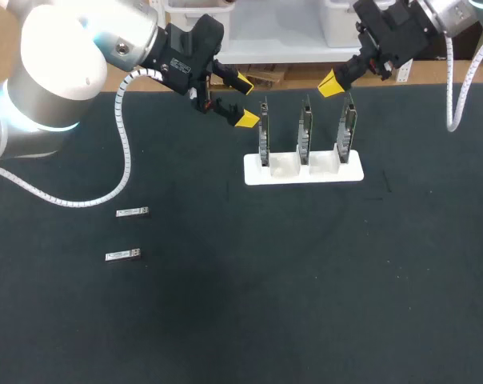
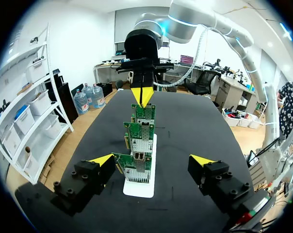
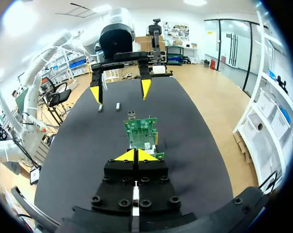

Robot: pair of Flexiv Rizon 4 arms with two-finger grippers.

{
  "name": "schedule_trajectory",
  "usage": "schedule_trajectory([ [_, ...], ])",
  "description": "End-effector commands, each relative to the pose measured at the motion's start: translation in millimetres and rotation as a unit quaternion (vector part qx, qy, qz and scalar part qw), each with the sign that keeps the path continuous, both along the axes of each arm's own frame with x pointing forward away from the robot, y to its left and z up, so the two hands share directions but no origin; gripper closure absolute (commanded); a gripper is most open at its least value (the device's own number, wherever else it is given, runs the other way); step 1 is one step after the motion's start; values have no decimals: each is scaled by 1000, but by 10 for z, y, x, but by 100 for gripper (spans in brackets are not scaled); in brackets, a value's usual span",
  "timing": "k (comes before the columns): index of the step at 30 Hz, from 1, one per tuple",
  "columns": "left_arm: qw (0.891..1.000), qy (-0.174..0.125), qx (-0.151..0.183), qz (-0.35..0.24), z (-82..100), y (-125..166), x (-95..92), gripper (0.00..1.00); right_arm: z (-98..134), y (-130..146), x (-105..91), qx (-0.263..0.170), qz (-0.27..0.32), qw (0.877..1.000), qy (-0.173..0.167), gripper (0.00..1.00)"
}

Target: Pick up the optical module with the left hand, and insert it into the network port with the right hand.

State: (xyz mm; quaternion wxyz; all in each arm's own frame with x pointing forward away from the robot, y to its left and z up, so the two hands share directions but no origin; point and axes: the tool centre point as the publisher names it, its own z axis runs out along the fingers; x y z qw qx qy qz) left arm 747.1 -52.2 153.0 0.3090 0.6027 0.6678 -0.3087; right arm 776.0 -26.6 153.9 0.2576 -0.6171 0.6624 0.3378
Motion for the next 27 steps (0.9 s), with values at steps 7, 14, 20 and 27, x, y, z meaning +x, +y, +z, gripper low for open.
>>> schedule_trajectory([
  [7,1000,1,3,2,10,-11,-4,0,-8,-6,21,-3,-29,1000,-5,0],
  [14,1000,1,3,2,10,-11,-4,0,-8,-6,21,-3,-29,1000,-5,0],
  [20,1000,1,3,2,10,-11,-4,0,-8,-6,21,-3,-29,1000,-5,0],
  [27,1000,1,3,2,10,-11,-4,0,-8,-6,21,-3,-29,1000,-5,0],
])
